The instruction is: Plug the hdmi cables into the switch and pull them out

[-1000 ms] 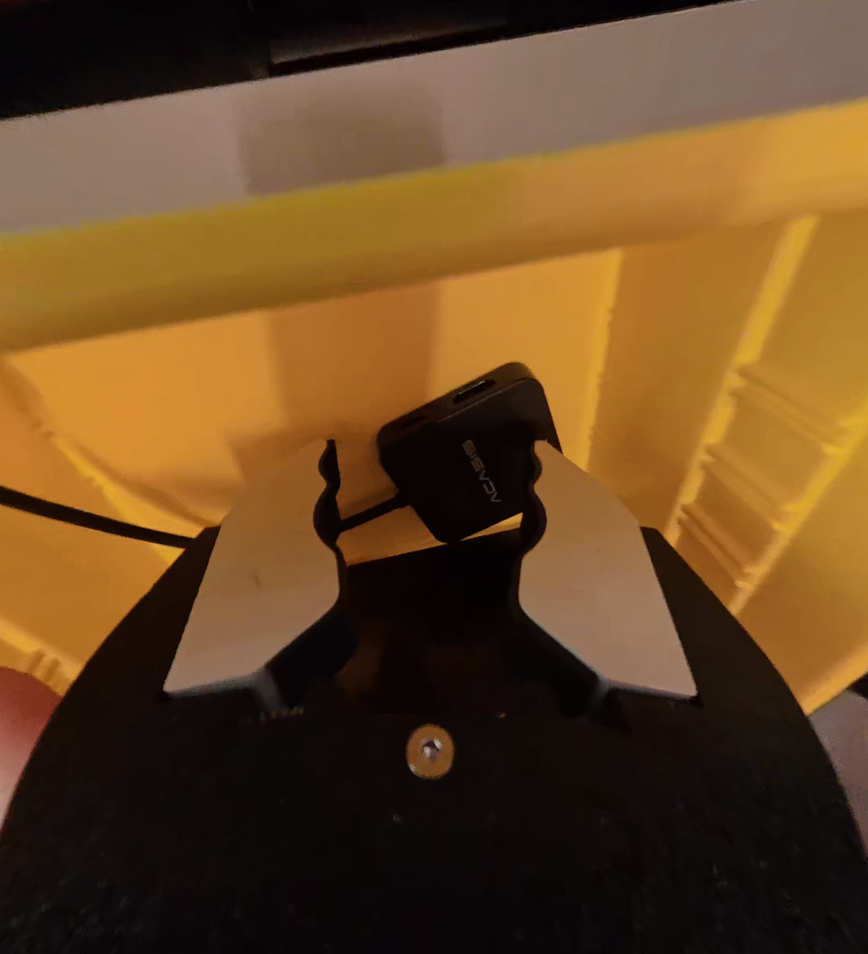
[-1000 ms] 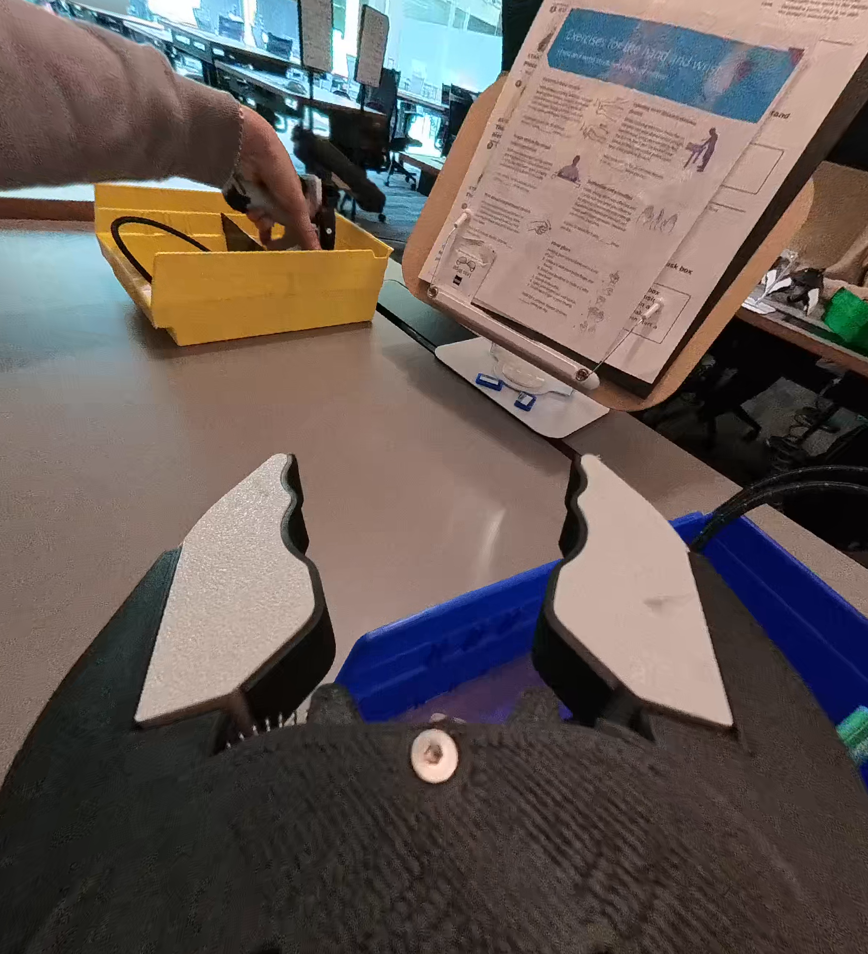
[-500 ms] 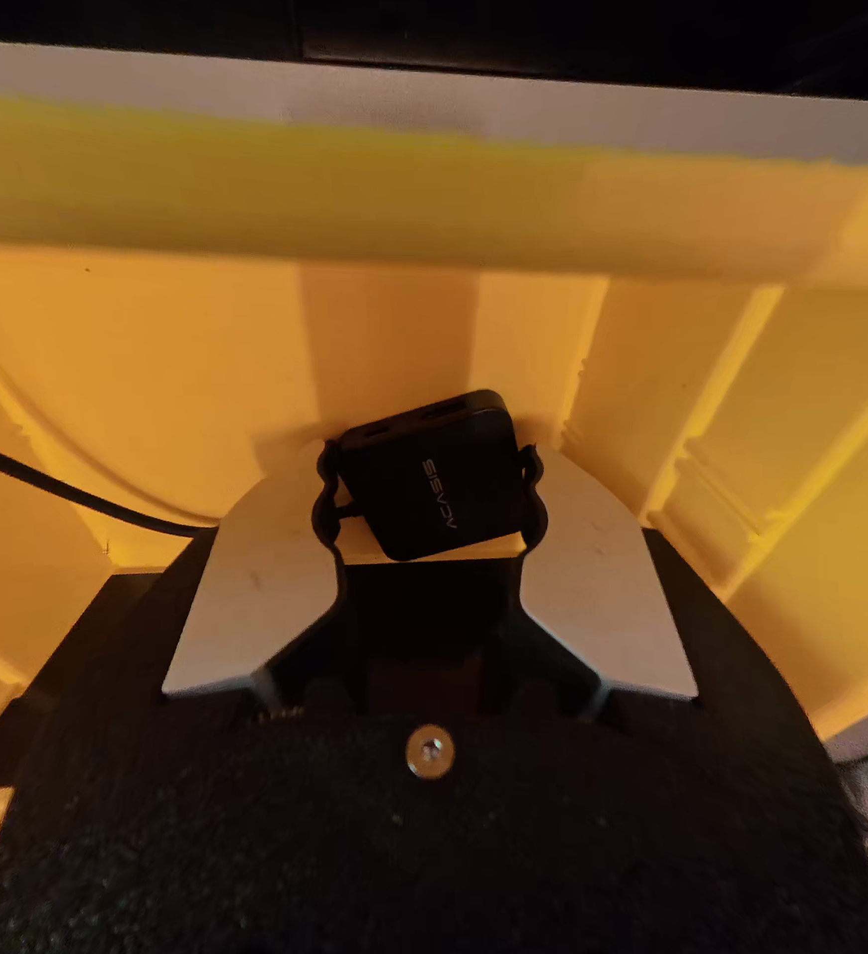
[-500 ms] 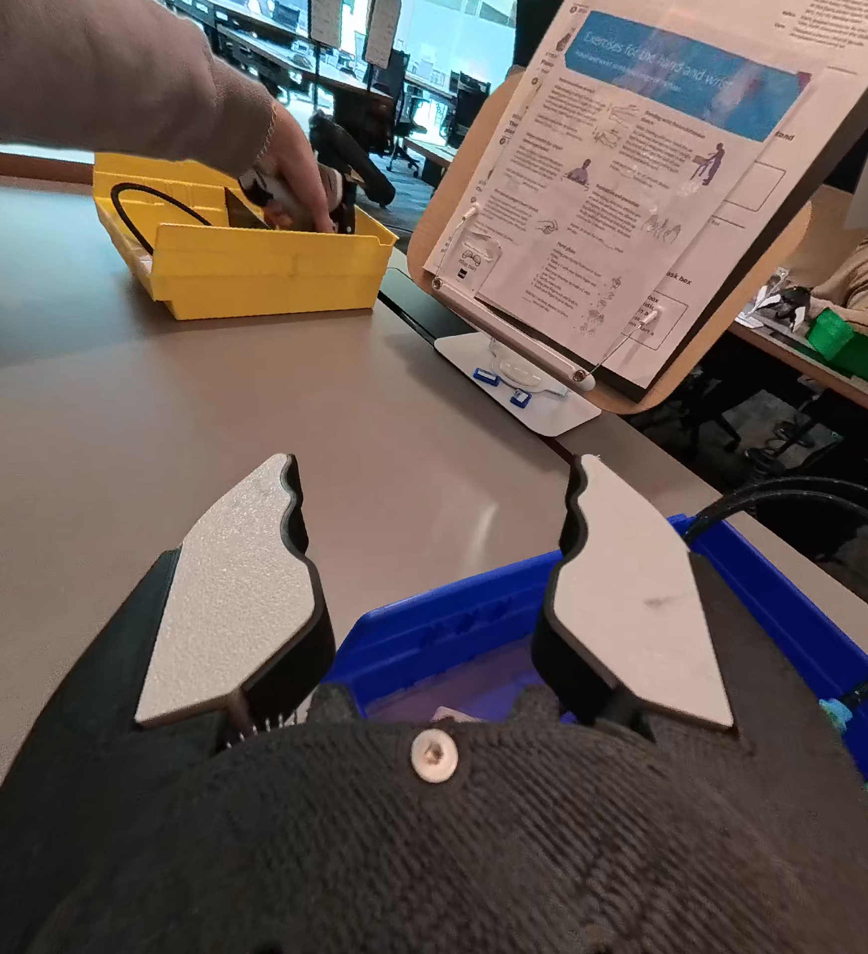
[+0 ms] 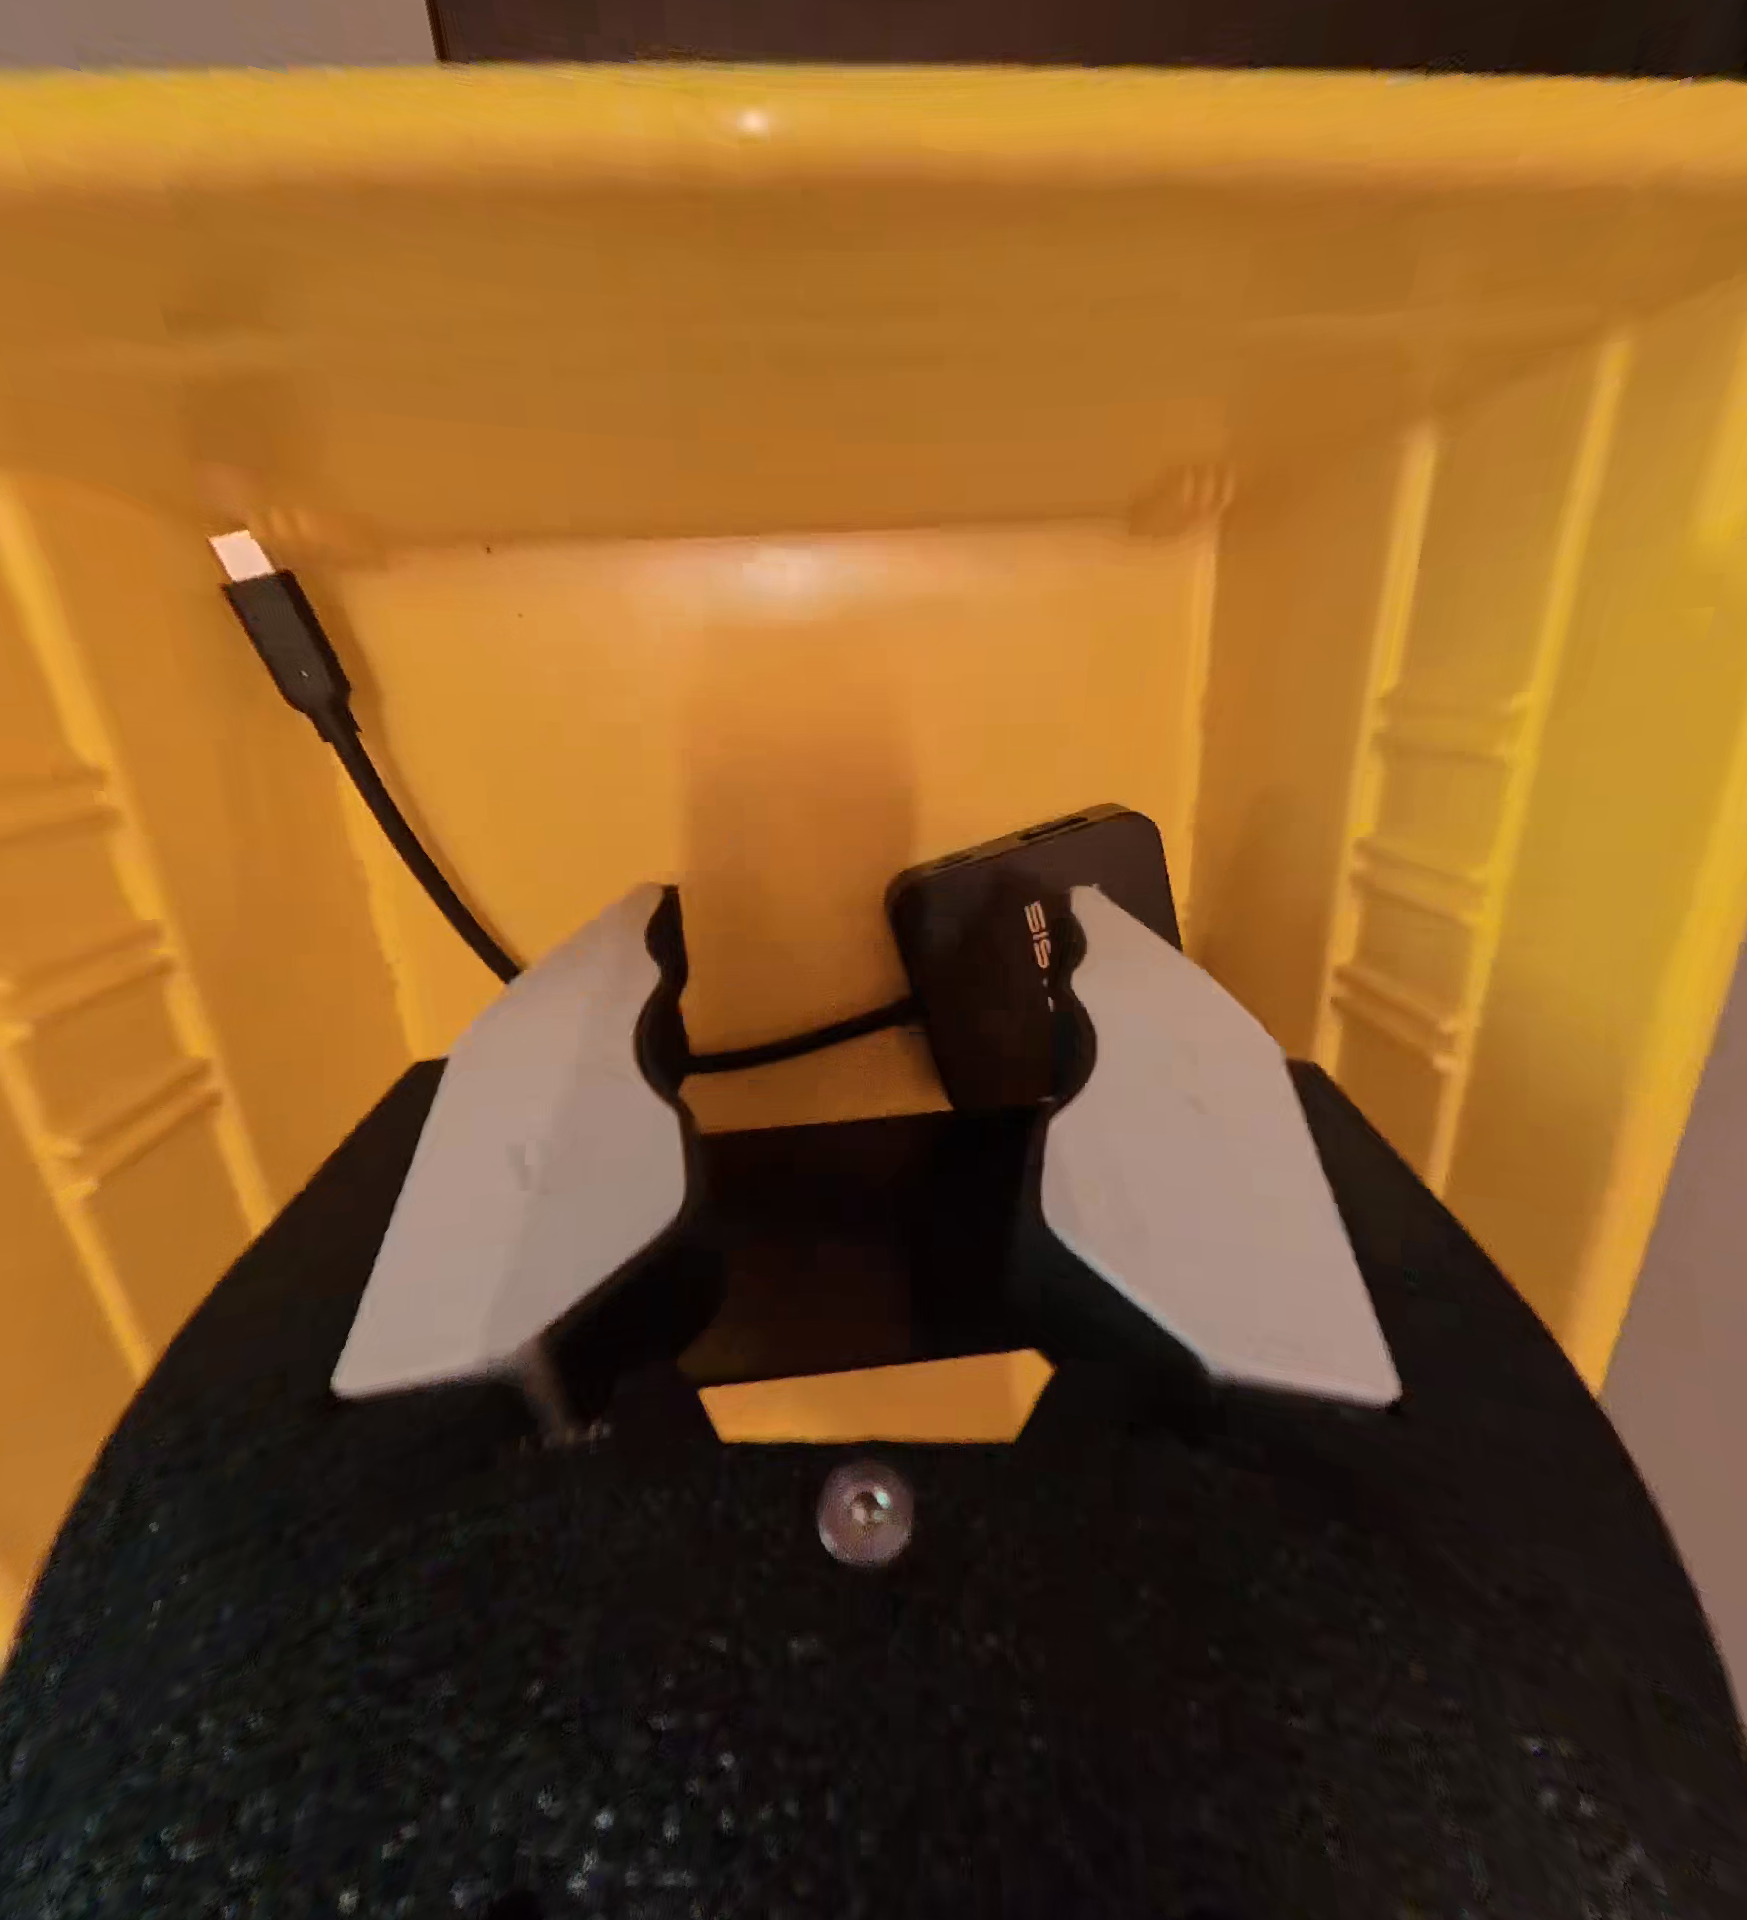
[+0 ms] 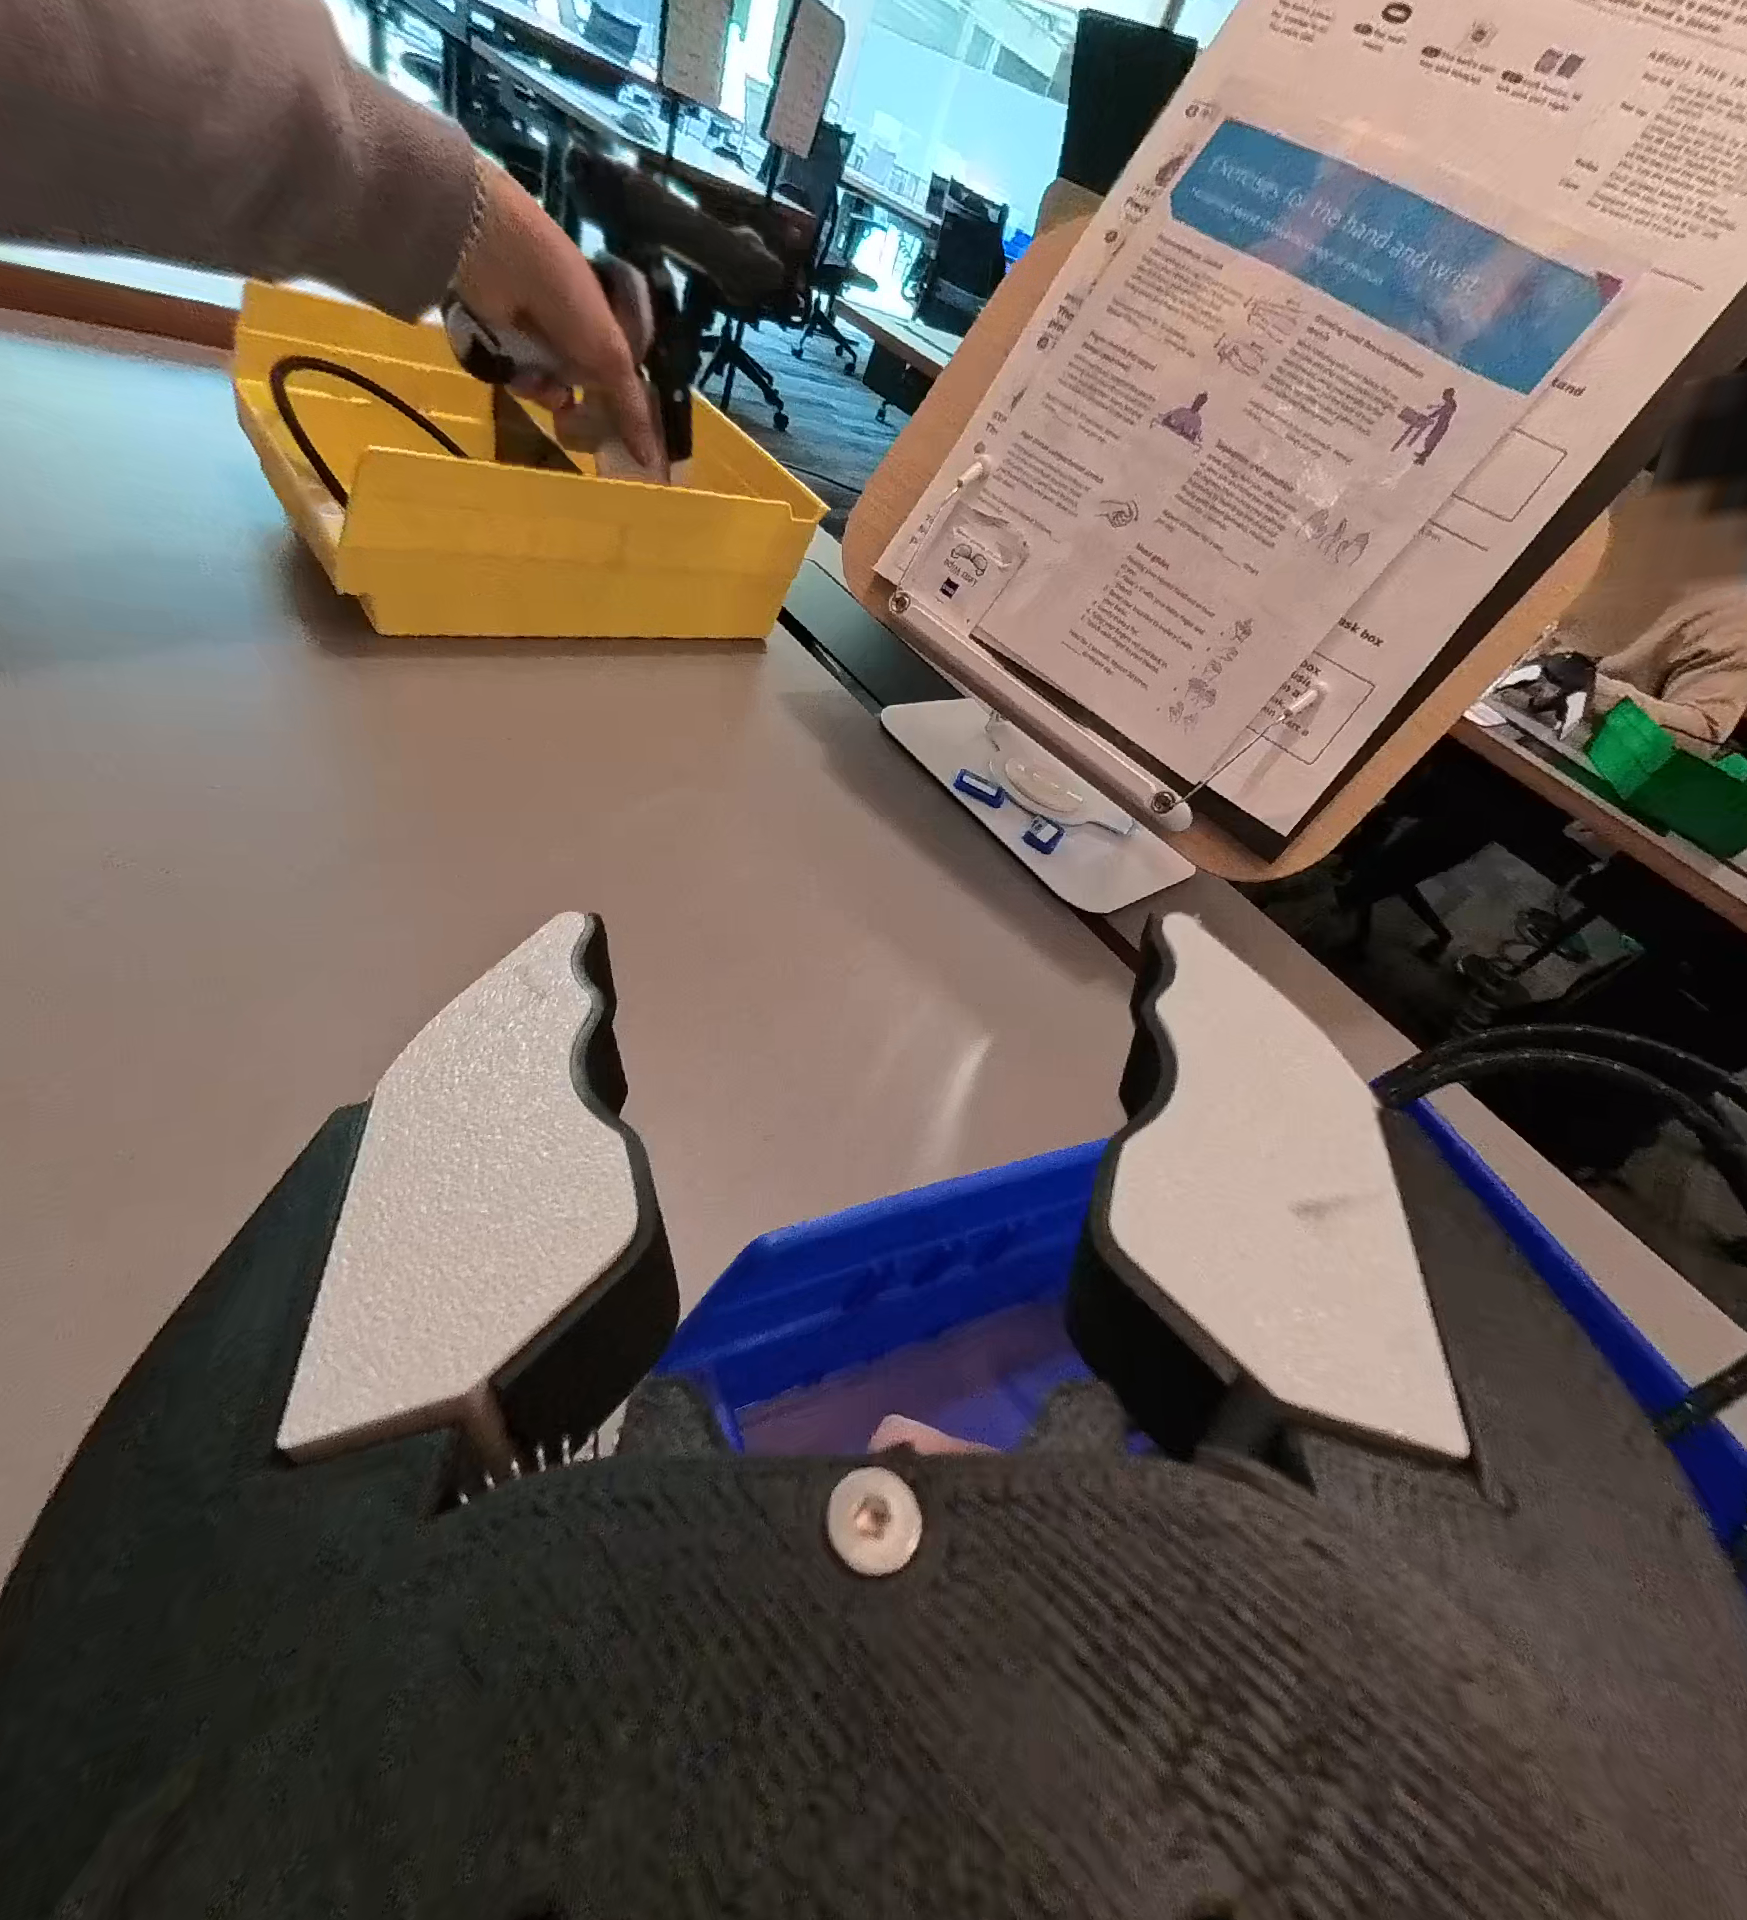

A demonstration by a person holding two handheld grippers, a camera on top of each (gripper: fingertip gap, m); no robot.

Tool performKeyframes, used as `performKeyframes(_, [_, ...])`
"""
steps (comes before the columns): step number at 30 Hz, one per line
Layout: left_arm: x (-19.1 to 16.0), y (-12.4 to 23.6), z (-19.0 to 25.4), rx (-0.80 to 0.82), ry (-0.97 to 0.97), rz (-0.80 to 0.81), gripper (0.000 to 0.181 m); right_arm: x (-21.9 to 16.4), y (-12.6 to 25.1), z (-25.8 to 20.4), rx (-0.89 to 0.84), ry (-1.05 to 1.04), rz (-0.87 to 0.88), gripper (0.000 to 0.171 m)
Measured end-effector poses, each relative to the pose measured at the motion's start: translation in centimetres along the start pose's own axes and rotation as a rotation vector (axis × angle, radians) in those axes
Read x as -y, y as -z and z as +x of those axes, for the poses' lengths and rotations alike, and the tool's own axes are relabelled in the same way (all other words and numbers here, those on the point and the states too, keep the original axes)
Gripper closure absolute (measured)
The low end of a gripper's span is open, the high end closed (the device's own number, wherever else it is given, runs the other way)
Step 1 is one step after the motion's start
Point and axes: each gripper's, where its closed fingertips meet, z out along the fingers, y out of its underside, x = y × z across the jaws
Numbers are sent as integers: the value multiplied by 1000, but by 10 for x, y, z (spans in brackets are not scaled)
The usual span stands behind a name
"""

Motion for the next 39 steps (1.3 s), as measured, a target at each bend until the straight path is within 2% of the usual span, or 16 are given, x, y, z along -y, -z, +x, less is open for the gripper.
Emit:
performKeyframes(1, [-2, -2, 1, -2, 7, 1, 112, 2, 1, -1, 2, 5, 7, 76])
performKeyframes(3, [-8, -11, 6, -14, 41, -38, 93, 4, 2, -2, 1, 6, 11, 76])
performKeyframes(7, [-22, -28, 17, 24, 62, -186, 92, -1, 2, -4, 6, 18, -9, 76])
performKeyframes(10, [-22, -31, 35, -27, 79, -253, 116, -9, 2, -3, 5, 17, -37, 75])
performKeyframes(14, [-23, -30, 37, -33, 120, -305, 117, -16, 0, 1, 3, -3, -49, 74])
performKeyframes(27, [-22, -31, 35, -63, 129, -275, 119, -24, -2, 5, 16, -20, -50, 74])
performKeyframes(33, [2, -33, 6, 14, 205, -91, 114, -20, 3, 6, 7, -11, -40, 75])
performKeyframes(39, [6, -26, -5, 29, 213, -93, 108, -20, 4, 6, 8, -5, -41, 75])
